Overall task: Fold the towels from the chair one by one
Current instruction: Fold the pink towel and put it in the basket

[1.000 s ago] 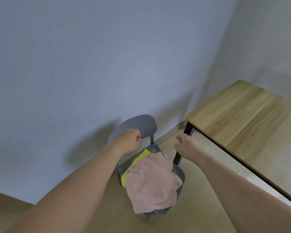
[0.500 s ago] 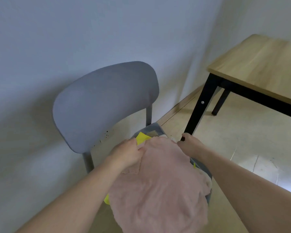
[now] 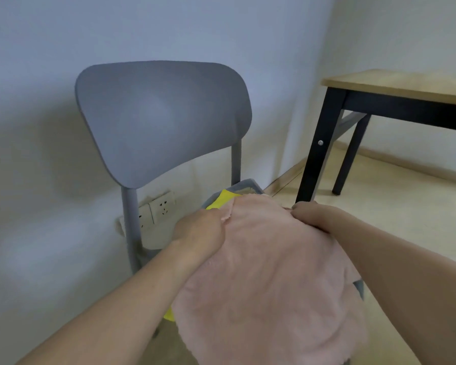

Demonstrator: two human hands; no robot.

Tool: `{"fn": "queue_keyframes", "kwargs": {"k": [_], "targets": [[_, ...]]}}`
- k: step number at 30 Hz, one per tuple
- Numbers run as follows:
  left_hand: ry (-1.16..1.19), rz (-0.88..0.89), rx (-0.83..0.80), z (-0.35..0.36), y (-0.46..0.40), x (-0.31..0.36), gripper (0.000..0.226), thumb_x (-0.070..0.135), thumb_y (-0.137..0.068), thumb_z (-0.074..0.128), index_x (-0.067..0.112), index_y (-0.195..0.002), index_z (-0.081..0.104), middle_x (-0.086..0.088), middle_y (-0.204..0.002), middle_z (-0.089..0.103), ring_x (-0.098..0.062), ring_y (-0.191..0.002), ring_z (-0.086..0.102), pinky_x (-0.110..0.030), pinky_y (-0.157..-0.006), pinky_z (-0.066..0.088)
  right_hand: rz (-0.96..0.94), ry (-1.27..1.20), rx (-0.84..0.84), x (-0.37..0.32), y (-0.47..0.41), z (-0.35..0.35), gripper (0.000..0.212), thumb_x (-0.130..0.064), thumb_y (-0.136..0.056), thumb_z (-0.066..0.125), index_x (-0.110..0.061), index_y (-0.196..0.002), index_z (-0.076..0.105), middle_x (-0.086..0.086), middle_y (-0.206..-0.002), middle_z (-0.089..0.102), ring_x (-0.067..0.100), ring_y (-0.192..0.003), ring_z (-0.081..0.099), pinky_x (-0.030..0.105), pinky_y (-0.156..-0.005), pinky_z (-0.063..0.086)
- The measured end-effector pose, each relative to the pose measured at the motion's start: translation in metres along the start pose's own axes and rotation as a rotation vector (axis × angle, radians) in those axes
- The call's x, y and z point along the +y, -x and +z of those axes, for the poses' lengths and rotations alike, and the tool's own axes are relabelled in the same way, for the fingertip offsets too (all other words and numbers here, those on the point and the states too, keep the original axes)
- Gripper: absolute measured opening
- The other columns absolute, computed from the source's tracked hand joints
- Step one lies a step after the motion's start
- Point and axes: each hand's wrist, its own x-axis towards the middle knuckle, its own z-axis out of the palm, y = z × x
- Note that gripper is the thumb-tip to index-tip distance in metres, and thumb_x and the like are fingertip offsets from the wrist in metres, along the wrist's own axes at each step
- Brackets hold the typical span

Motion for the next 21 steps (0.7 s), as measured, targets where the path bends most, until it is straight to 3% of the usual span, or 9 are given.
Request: {"fn": "queue_keyframes", "kwargs": {"k": [3, 6, 9, 14, 17, 21], "targets": [[0.143, 0.0, 0.114, 0.002, 0.008, -0.006, 0.023, 0.023, -0.096, 0.035, 0.015, -0.098, 0.056, -0.012, -0.102, 0.065, -0.034, -0.089, 0.058, -0.031, -0.064, 0.035, 0.005, -0.007, 0.062, 0.001, 0.009, -0.002, 0.042, -0.042, -0.093, 0.043, -0.025, -0.131, 0.05, 0.013, -0.139, 0.035, 0.033, -0.129, 0.034, 0.044, -0.109, 0.031], [0.267, 0.015, 0.178, 0.002, 0.013, -0.011, 0.021, 0.026, -0.096, 0.036, 0.017, -0.083, 0.049, -0.009, -0.089, 0.065, -0.031, -0.081, 0.057, -0.033, -0.06, 0.037, -0.033, 0.059, 0.11, -0.002, 0.01, 0.0, 0.037, -0.042, -0.095, 0.043, -0.02, -0.123, 0.054, 0.013, -0.133, 0.041, 0.033, -0.123, 0.041, 0.041, -0.106, 0.035], [0.361, 0.013, 0.226, -0.001, 0.013, -0.012, 0.025, 0.028, -0.096, 0.038, 0.016, -0.081, 0.054, -0.002, -0.076, 0.061, -0.027, -0.074, 0.056, -0.032, -0.055, 0.036, -0.076, 0.038, 0.154, -0.004, 0.008, 0.002, 0.026, -0.033, -0.096, 0.044, -0.011, -0.104, 0.055, 0.014, -0.121, 0.054, 0.027, -0.102, 0.051, 0.033, -0.087, 0.041], [0.425, 0.003, 0.218, 0.002, 0.012, -0.01, 0.027, 0.031, -0.096, 0.04, 0.018, -0.078, 0.055, 0.002, -0.067, 0.058, -0.024, -0.069, 0.057, -0.032, -0.055, 0.041, -0.143, -0.112, 0.262, 0.004, 0.009, 0.004, 0.024, -0.037, -0.092, 0.052, -0.014, -0.084, 0.048, 0.005, -0.087, 0.057, 0.017, -0.072, 0.047, 0.027, -0.064, 0.038], [0.47, -0.018, 0.197, -0.004, 0.015, -0.006, 0.028, 0.031, -0.094, 0.041, 0.017, -0.075, 0.056, 0.001, -0.065, 0.059, -0.024, -0.067, 0.058, -0.032, -0.055, 0.042, -0.173, -0.248, 0.361, 0.007, 0.022, -0.002, 0.017, -0.02, -0.087, 0.052, -0.016, -0.074, 0.042, 0.002, -0.072, 0.049, 0.015, -0.063, 0.04, 0.026, -0.055, 0.031], [0.704, -0.068, 0.162, -0.035, 0.032, 0.007, 0.024, 0.023, -0.092, 0.041, 0.015, -0.081, 0.06, 0.001, -0.064, 0.061, -0.019, -0.057, 0.053, -0.027, -0.052, 0.04, -0.262, -0.486, 0.518, 0.002, 0.069, -0.024, 0.017, -0.006, -0.082, 0.05, -0.015, -0.071, 0.04, -0.001, -0.071, 0.045, 0.016, -0.064, 0.038, 0.025, -0.054, 0.028]]}}
